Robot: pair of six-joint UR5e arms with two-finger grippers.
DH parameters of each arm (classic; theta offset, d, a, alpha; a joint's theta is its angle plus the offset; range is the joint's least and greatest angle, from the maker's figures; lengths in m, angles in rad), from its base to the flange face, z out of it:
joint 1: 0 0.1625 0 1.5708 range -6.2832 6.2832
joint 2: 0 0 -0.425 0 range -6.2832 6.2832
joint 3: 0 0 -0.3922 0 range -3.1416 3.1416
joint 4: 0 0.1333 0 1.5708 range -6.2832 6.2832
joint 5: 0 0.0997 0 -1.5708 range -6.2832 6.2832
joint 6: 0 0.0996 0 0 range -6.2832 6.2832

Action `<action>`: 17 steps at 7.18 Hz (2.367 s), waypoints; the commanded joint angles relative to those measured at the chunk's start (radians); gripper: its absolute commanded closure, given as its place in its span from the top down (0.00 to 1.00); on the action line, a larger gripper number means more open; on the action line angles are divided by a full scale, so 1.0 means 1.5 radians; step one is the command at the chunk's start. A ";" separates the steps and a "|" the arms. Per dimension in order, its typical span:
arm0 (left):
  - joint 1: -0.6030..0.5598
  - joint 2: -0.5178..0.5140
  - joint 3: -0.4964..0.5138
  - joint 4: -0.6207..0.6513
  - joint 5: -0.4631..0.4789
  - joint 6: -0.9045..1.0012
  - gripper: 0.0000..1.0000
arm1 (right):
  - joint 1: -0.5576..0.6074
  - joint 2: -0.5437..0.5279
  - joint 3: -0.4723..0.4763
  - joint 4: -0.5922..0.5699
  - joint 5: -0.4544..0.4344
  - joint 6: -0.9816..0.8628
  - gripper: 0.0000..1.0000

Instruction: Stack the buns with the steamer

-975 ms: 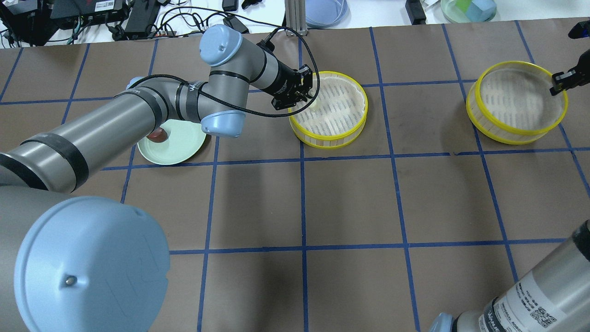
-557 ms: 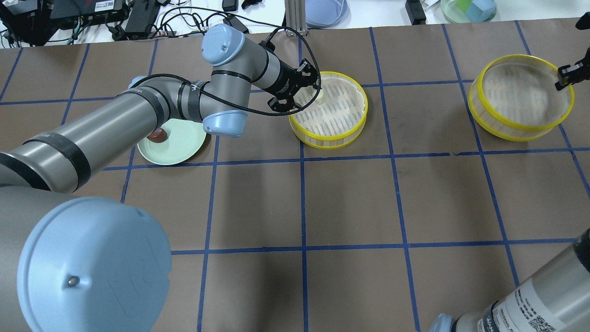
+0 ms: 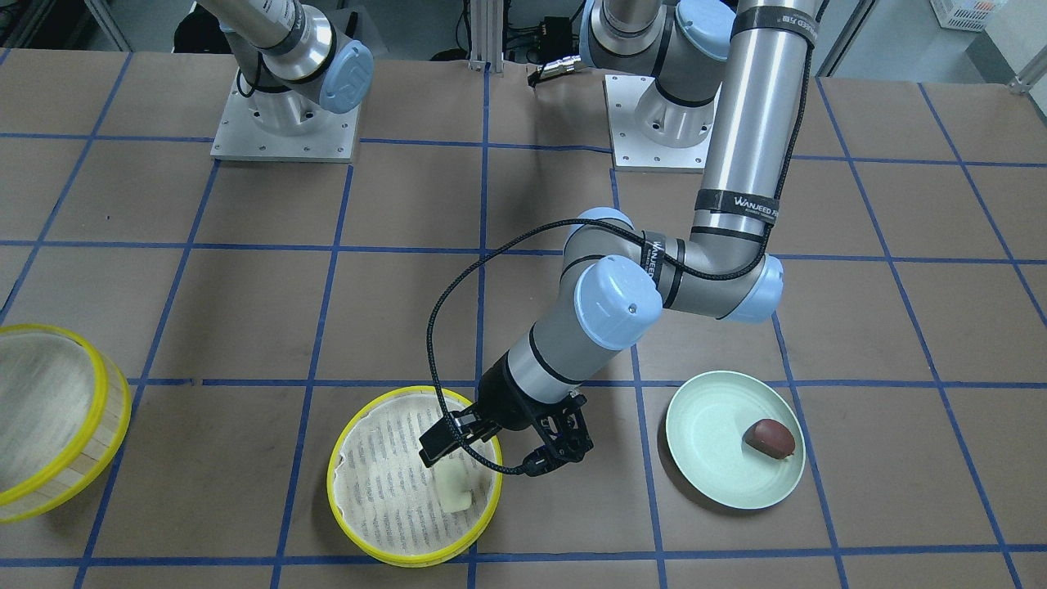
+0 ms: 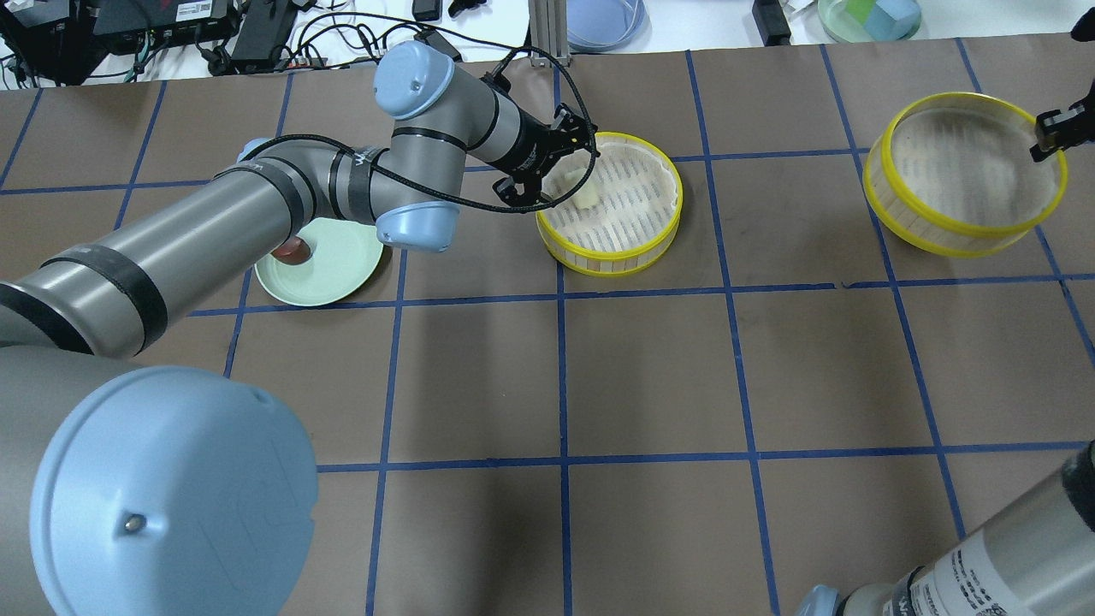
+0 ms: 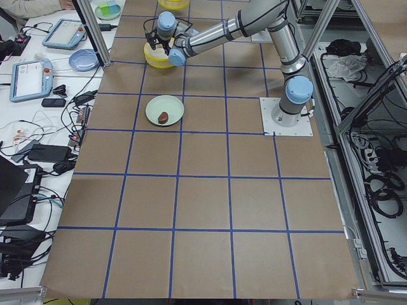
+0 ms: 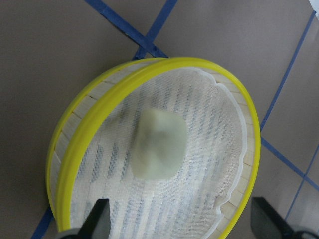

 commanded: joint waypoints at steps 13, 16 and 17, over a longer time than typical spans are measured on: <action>0.282 0.110 -0.057 -0.291 0.347 0.883 1.00 | 0.447 -0.064 0.086 -0.065 -0.036 0.608 0.00; 0.288 0.058 -0.088 -0.220 0.342 0.950 0.94 | 0.447 -0.014 0.084 -0.096 -0.072 0.637 0.00; 0.288 0.049 -0.088 -0.220 0.342 0.950 0.94 | 0.448 -0.012 0.085 -0.084 -0.097 0.683 0.00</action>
